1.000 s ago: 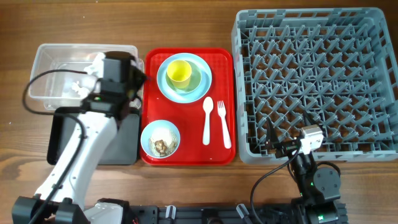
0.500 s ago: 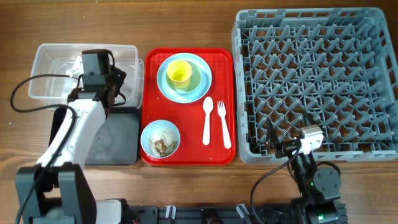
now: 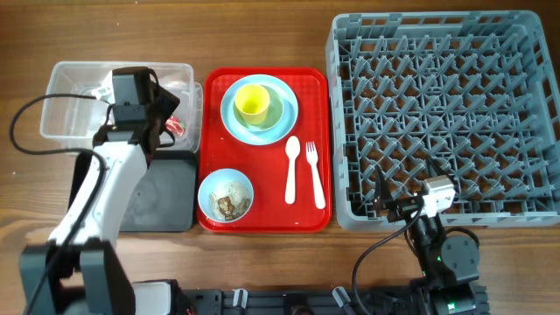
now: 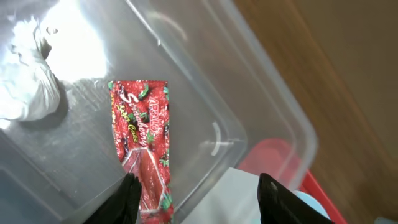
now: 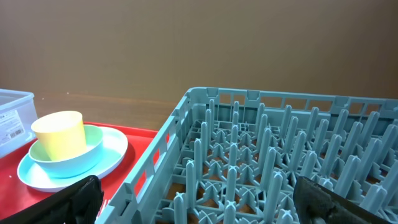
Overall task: Sort waste into correct bins and load items into the dishwasher rack
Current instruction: 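Carry the wrapper to the clear bin and release it, then move the left gripper to the rim of the blue bowl and grasp it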
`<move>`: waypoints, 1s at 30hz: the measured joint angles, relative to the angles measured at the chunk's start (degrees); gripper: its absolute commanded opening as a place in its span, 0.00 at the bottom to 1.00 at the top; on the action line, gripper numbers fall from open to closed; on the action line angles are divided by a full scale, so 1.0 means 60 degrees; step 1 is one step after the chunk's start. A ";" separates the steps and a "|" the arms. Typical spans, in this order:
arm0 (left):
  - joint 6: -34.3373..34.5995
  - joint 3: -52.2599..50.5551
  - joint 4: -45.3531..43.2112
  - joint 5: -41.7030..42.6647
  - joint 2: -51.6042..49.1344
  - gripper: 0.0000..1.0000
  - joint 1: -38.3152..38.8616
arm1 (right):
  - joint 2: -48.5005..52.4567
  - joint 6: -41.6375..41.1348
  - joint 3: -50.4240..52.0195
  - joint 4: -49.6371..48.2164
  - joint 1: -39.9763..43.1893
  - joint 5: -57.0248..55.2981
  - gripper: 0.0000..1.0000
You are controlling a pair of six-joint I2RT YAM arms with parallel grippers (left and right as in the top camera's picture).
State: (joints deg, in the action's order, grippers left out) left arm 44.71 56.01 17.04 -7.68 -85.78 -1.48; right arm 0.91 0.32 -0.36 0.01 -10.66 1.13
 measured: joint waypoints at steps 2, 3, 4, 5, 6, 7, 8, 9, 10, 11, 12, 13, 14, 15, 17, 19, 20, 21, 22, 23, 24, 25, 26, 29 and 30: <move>-0.0069 0.0000 0.0178 0.0011 0.0510 0.55 0.0000 | 0.0000 0.0000 0.0000 0.0000 0.0000 0.0004 1.00; -0.0087 0.0004 0.0288 0.0025 0.0750 0.54 0.0000 | 0.0000 0.0000 0.0000 0.0000 0.0000 0.0000 1.00; -0.0142 0.0015 0.0474 0.0087 0.1093 0.52 0.0000 | 0.0000 0.0000 0.0000 0.0000 0.0000 0.0000 1.00; -0.0160 0.0025 0.0637 0.0182 0.1362 0.51 0.0000 | 0.0000 0.0000 0.0000 0.0000 0.0000 0.0000 1.00; -0.0189 0.0044 0.0911 0.0313 0.1679 0.51 0.0000 | 0.0000 0.0000 0.0000 0.0000 0.0000 0.0004 1.00; -0.0189 0.0055 0.1107 0.0477 0.1942 0.51 0.0000 | 0.0000 0.0000 0.0000 0.0000 0.0000 0.0000 1.00; -0.0197 0.0066 0.1373 0.0685 0.2226 0.51 0.0000 | 0.0000 0.0000 0.0000 0.0000 0.0000 0.0004 1.00; -0.0197 0.0080 0.1639 0.0849 0.2441 0.51 0.0000 | 0.0000 0.0000 0.0000 0.0000 0.0000 0.0000 1.00; -0.0197 0.0095 0.2055 0.1100 0.2681 0.51 0.0000 | 0.0000 0.0000 0.0000 0.0000 0.0000 0.0000 1.00; -0.0197 0.0095 0.2616 0.1501 0.2994 0.51 0.0000 | 0.0000 0.0000 0.0000 0.0000 0.0000 0.0000 1.00; -0.0197 0.0106 0.2809 0.1683 0.3089 0.51 0.0004 | 0.0000 0.0000 0.0000 0.0000 0.0000 0.0000 1.00; -0.0197 0.0142 0.3242 0.1931 0.3173 0.51 0.0018 | 0.0000 0.0000 0.0000 0.0000 0.0000 0.0000 1.00; -0.0197 0.0142 0.3617 0.2102 0.3231 0.50 0.0051 | 0.0000 0.0000 0.0000 0.0000 0.0000 0.0000 1.00; -0.0197 0.0142 0.3934 0.2218 0.3253 0.47 0.0113 | 0.0000 0.0000 0.0000 -0.0004 0.0000 0.0000 1.00; -0.0193 0.0138 0.4685 0.2397 0.3264 0.43 0.0382 | 0.0000 0.0000 0.0000 0.0000 0.0000 0.0000 1.00; -0.0197 0.0138 0.5268 0.2554 0.3264 0.42 0.0805 | 0.0000 0.0000 0.0000 0.0000 0.0000 0.0004 1.00; -0.0226 0.0138 0.5519 0.2590 0.3264 0.41 0.1078 | 0.0000 0.0000 0.0000 0.0000 0.0000 0.0004 1.00; -0.0229 0.0138 0.5748 0.2612 0.3260 0.41 0.1373 | 0.0000 0.0000 0.0000 0.0000 0.0000 0.0004 1.00; -0.0233 0.0135 0.5865 0.2634 0.3260 0.41 0.1636 | 0.0000 0.0000 0.0000 0.0000 0.0000 0.0000 1.00; -0.0240 0.0120 0.5934 0.2652 0.3260 0.41 0.2011 | 0.0000 0.0000 0.0000 0.0000 0.0000 0.0000 1.00; -0.0255 0.0109 0.5949 0.2663 0.3260 0.41 0.2313 | 0.0000 0.0000 0.0000 0.0000 0.0000 0.0000 1.00; -0.0266 0.0076 0.5949 0.2652 0.3260 0.41 0.2743 | 0.0000 0.0000 0.0000 0.0000 0.0000 0.0000 1.00; -0.0266 0.0047 0.5949 0.2648 0.3249 0.41 0.3027 | 0.0000 0.0000 0.0000 0.0000 0.0000 0.0004 1.00; -0.0266 -0.0040 0.5945 0.2240 0.3129 0.42 0.4175 | 0.0000 0.0000 0.0000 0.0000 0.0000 0.0004 1.00; -0.0266 -0.0051 0.5923 0.2113 0.3053 0.41 0.4477 | 0.0000 0.0000 0.0000 0.0000 0.0000 0.0004 1.00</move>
State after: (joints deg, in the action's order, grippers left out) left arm 43.11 55.70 52.58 4.99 -67.46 25.39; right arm 0.91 0.32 -0.36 0.01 -10.66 1.15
